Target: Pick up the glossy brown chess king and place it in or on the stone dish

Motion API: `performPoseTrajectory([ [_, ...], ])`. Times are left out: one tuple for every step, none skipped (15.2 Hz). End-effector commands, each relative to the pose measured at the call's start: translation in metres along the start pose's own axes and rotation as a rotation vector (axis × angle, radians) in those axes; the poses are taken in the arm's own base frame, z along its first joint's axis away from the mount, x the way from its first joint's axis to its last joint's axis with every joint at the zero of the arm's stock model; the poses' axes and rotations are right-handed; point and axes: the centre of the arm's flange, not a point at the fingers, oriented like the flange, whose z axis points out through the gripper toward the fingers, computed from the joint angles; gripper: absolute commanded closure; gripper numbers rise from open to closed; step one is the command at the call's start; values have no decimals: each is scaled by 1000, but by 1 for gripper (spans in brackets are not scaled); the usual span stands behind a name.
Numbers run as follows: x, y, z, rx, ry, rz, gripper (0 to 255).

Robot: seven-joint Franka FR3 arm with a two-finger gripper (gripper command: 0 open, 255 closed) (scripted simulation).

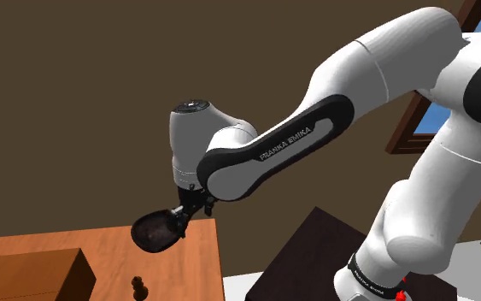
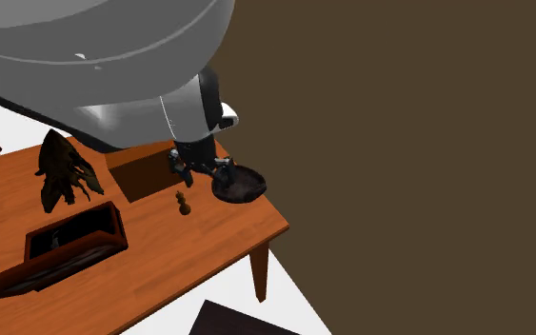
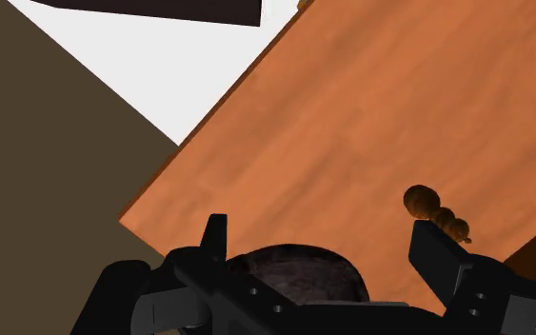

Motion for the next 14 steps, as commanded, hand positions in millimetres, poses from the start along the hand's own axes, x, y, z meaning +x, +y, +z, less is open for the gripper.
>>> performPoseTrajectory([
  [7,-22,16,1,2,-4,0],
  [11,-32,23,0,3,-6,0],
  [15,-42,30,0,4,-8,0],
  [19,-52,38,-1,5,-10,0],
  [23,-63,45,-1,6,-13,0],
  [26,-73,53,-2,7,-15,0],
  [30,-83,60,-2,8,-17,0],
  [34,-94,67,-2,9,-19,0],
  [38,-104,75,-3,10,-22,0],
  [41,-114,82,-3,11,-24,0],
  [45,-124,90,-4,12,-26,0],
  [49,-135,97,-4,13,-28,0],
  [52,-145,105,-5,14,-30,0],
  [56,-155,112,-5,15,-33,0],
])
